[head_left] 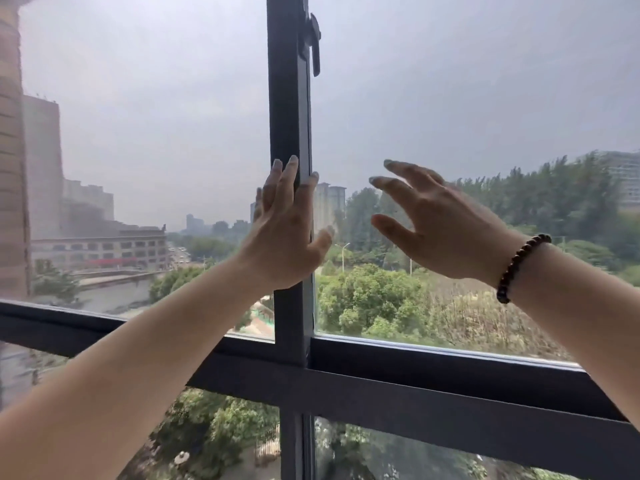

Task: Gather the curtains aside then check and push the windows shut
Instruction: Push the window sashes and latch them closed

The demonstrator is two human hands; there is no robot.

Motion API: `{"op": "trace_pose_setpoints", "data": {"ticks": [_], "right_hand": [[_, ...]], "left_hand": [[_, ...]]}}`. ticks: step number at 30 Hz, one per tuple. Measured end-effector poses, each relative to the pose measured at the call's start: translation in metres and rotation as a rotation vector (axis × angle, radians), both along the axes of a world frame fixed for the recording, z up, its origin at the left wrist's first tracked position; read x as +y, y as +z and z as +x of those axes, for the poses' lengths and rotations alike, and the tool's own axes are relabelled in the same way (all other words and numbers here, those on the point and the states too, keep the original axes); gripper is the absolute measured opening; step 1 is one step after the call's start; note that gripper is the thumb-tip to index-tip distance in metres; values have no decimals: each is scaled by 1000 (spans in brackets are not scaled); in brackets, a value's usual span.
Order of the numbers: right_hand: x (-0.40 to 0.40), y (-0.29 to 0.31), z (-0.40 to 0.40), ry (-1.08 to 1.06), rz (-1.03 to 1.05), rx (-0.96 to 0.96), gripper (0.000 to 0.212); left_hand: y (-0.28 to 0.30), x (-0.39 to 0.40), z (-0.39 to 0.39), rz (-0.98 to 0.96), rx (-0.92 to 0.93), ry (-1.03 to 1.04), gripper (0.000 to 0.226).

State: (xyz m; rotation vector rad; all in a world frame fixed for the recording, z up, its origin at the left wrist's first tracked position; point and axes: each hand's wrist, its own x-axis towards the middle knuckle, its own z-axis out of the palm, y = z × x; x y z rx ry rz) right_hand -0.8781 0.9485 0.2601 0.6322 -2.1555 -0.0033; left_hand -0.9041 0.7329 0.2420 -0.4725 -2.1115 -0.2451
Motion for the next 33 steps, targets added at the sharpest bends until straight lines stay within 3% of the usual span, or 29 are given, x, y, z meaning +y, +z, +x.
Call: {"op": "trace_pose_setpoints", "data": {"ticks": [13,26,33], "right_hand": [[5,47,-58,107,226,285,67],[-10,112,-90,104,184,487,62],[-32,134,-107,66,191,520,57]], "left_hand": [[22,13,-44,93,195,137,93],[52,19,-70,154,292,309,82],[54,4,-80,200,226,260,80]]}}
